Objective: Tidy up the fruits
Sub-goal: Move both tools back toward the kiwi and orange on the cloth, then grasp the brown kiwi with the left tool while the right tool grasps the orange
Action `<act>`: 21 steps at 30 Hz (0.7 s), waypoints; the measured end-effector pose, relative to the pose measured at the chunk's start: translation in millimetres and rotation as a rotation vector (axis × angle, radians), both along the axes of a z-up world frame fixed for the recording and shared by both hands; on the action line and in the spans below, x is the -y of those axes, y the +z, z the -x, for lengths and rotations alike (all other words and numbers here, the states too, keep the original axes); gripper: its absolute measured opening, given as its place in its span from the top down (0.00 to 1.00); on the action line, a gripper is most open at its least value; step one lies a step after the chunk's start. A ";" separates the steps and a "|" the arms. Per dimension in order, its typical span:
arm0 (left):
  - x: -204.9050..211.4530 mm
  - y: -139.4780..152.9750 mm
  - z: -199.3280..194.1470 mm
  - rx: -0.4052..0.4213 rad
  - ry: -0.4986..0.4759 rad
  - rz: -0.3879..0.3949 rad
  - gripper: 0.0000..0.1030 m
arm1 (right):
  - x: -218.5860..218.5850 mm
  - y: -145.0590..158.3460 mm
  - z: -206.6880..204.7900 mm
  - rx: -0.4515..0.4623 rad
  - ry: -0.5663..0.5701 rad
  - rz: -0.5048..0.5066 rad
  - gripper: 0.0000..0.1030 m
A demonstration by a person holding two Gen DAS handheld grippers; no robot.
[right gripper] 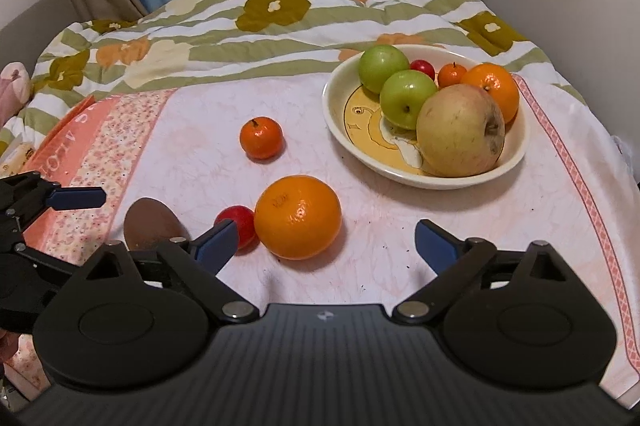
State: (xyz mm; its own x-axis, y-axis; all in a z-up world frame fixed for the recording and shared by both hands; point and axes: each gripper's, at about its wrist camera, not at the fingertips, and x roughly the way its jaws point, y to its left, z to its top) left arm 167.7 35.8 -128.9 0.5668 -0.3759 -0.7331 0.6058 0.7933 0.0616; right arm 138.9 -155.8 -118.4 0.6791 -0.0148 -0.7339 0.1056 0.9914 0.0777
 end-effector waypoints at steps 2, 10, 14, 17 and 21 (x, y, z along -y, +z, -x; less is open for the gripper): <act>-0.5 -3.1 -4.3 -0.017 -0.013 0.014 0.14 | -1.3 -3.6 -2.1 -0.004 0.002 0.007 0.00; 3.5 -14.3 -13.0 -0.065 -0.037 0.020 0.28 | -2.3 -13.1 -8.6 -0.014 0.002 0.003 0.01; 5.5 -15.1 -11.6 -0.052 -0.048 0.014 0.30 | -2.5 -16.5 -11.3 -0.017 0.009 0.006 0.04; 6.8 -14.8 -12.0 -0.052 -0.046 0.014 0.31 | -4.0 -18.9 -14.2 -0.025 0.019 0.009 0.07; 8.5 -14.7 -9.3 -0.044 -0.047 0.003 0.31 | -5.6 -22.6 -19.7 -0.033 0.034 0.010 0.10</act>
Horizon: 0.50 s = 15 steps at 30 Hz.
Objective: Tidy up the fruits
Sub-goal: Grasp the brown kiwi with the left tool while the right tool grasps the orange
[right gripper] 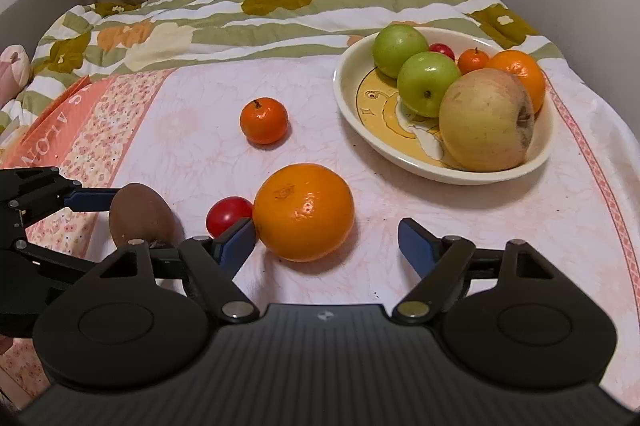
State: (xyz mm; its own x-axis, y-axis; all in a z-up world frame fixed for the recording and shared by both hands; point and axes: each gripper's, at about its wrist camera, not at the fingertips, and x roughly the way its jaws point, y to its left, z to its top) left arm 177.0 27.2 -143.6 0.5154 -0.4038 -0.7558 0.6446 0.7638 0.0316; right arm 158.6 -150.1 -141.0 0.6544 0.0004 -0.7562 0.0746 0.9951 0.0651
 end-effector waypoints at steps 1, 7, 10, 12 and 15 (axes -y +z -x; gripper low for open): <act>-0.1 0.2 0.2 -0.002 0.002 0.000 0.31 | -0.4 -1.0 -1.4 -0.002 0.003 -0.002 0.10; -4.6 1.6 2.4 -0.004 0.027 -0.004 0.32 | -2.7 -5.9 -9.5 -0.011 0.026 -0.010 0.17; -7.7 2.0 4.8 -0.001 0.038 -0.011 0.32 | -4.0 -6.7 -13.5 -0.007 0.036 -0.012 0.19; -9.4 2.4 5.8 -0.007 0.048 -0.008 0.32 | -2.1 -6.7 -15.8 -0.006 0.040 -0.019 0.20; -10.9 2.8 6.5 -0.012 0.061 -0.007 0.32 | 0.3 -8.0 -19.3 -0.010 0.048 -0.044 0.26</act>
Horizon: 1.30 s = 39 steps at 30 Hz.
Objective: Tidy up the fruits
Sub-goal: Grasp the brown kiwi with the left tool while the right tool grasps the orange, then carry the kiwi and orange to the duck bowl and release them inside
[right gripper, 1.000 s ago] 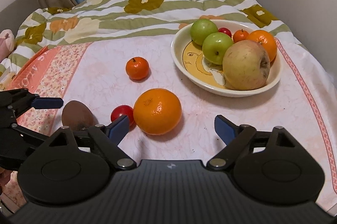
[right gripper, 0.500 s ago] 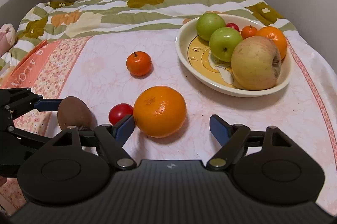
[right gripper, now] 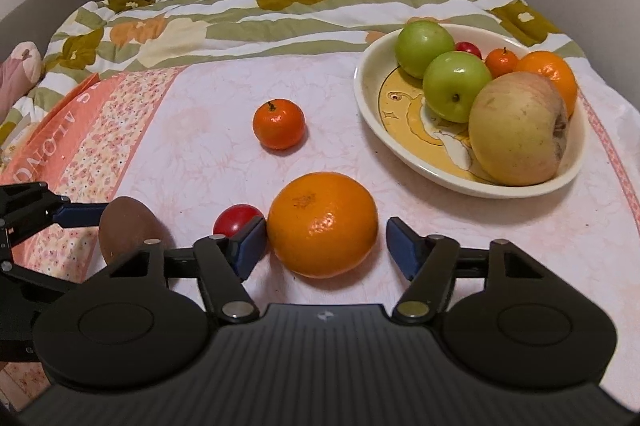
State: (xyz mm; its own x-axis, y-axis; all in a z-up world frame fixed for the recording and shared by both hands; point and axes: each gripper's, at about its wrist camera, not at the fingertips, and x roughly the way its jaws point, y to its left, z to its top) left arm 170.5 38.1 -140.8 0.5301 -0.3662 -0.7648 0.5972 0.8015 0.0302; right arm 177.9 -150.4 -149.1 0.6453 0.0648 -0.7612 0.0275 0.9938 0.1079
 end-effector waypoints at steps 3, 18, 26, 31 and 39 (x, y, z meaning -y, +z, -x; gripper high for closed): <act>-0.3 0.8 0.0 -0.003 0.011 0.001 0.32 | -0.5 -0.3 -1.7 0.002 0.008 -0.001 0.26; 2.7 24.0 6.4 0.023 0.081 0.014 0.32 | 3.3 25.1 4.7 0.037 0.032 -0.030 0.28; 15.5 60.9 11.4 0.057 0.109 0.033 0.32 | 21.3 65.6 13.2 0.077 0.035 -0.057 0.28; 33.4 84.7 9.7 0.082 0.127 0.054 0.32 | 45.2 91.0 14.0 0.114 0.037 -0.057 0.28; 84.7 109.9 -4.0 0.109 0.133 0.074 0.32 | 97.5 113.9 4.3 0.143 0.033 -0.049 0.28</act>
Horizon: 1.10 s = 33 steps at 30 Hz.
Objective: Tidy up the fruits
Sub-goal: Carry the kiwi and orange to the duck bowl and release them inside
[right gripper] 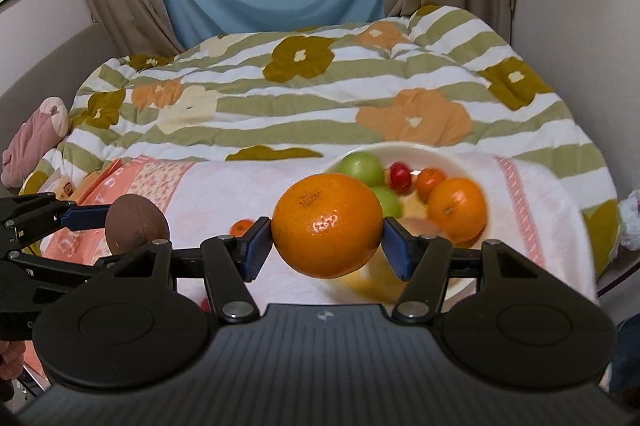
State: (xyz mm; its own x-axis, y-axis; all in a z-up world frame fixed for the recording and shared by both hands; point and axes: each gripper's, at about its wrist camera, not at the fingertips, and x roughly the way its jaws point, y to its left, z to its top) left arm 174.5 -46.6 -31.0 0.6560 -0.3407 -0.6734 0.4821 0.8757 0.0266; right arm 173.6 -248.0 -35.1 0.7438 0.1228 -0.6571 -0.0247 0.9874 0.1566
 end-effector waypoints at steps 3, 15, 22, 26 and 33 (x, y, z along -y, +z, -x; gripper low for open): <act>21.2 1.2 -7.9 -0.002 0.003 0.004 0.32 | 20.6 4.5 -7.8 0.004 0.009 0.005 0.28; 87.3 -22.1 -54.3 -0.031 0.033 -0.010 0.32 | 87.3 -6.9 -54.6 -0.006 0.069 0.015 0.28; 105.8 -48.5 -85.3 -0.070 0.067 -0.033 0.32 | 104.1 -23.8 -81.4 -0.024 0.115 0.017 0.28; 110.8 -59.4 -97.1 -0.090 0.094 -0.040 0.32 | 106.7 -30.7 -91.5 -0.029 0.135 0.005 0.28; 112.7 -60.9 -103.6 -0.097 0.118 -0.031 0.24 | 105.4 -36.2 -101.6 -0.037 0.153 -0.008 0.28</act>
